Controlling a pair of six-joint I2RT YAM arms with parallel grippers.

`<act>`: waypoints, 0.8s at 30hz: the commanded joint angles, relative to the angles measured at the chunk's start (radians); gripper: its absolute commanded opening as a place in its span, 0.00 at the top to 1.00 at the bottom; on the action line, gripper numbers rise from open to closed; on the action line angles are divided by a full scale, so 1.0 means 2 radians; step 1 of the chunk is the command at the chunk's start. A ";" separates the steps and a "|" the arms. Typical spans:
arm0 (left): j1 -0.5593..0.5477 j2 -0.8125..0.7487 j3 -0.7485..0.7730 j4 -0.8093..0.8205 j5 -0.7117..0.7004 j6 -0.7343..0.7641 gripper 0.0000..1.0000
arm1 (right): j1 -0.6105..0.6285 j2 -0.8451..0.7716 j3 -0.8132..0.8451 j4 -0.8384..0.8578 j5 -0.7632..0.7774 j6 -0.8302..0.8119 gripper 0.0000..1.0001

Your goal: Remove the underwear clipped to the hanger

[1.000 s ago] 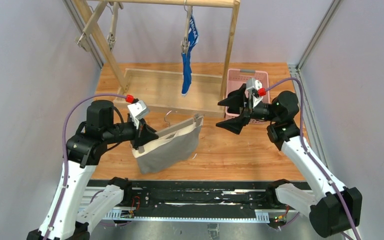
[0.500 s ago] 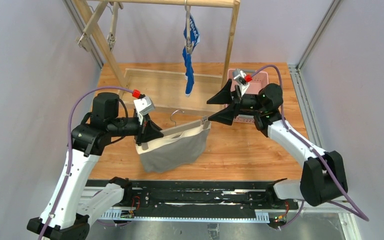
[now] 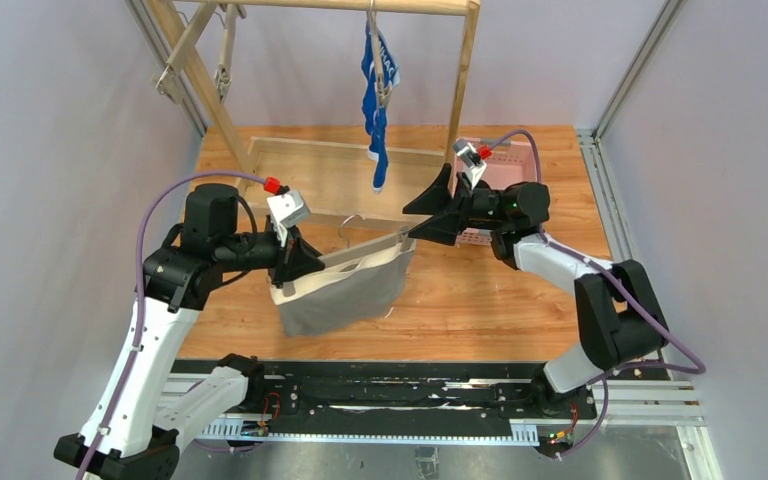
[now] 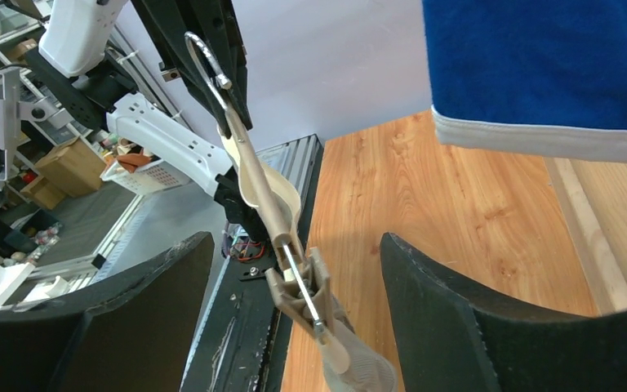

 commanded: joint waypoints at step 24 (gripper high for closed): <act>-0.005 -0.010 0.012 0.044 0.026 -0.021 1.00 | 0.061 -0.133 0.052 -0.507 0.086 -0.410 0.27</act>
